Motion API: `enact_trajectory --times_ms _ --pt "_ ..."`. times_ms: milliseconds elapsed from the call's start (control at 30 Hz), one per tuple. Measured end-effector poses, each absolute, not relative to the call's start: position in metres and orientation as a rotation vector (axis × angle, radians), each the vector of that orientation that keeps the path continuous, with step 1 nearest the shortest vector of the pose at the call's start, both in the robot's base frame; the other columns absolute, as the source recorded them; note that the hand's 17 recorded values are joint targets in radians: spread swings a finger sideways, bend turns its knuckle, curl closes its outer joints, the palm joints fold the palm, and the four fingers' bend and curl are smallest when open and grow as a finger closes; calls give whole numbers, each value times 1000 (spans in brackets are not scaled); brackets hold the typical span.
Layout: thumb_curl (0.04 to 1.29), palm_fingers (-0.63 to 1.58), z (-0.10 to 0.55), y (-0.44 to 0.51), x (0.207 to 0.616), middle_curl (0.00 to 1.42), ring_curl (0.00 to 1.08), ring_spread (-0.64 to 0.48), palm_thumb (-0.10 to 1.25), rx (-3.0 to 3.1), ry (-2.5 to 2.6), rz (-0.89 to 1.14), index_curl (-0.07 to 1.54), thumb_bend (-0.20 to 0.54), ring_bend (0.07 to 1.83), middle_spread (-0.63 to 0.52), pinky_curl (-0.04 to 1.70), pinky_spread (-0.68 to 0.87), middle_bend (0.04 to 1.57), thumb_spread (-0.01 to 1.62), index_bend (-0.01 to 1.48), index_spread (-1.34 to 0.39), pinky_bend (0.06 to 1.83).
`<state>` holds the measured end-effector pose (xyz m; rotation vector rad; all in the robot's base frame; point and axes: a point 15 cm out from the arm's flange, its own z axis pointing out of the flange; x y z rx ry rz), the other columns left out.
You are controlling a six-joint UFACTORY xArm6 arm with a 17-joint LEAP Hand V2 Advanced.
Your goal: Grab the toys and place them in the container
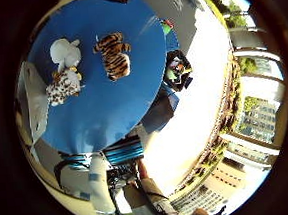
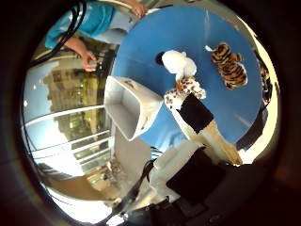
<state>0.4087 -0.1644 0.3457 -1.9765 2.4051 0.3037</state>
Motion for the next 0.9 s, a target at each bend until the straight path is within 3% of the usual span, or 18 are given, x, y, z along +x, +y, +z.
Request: enact_trajectory --times_ms 567,900 --pt "357 212 215 -235 479 327 345 326 509 -1853 2685 364 236 -26 425 135 299 482 183 1233 140 19 580" --pt "370 339 140 -238 471 355 355 321 536 -1889 2778 490 210 -21 535 103 285 494 228 1199 130 51 649"
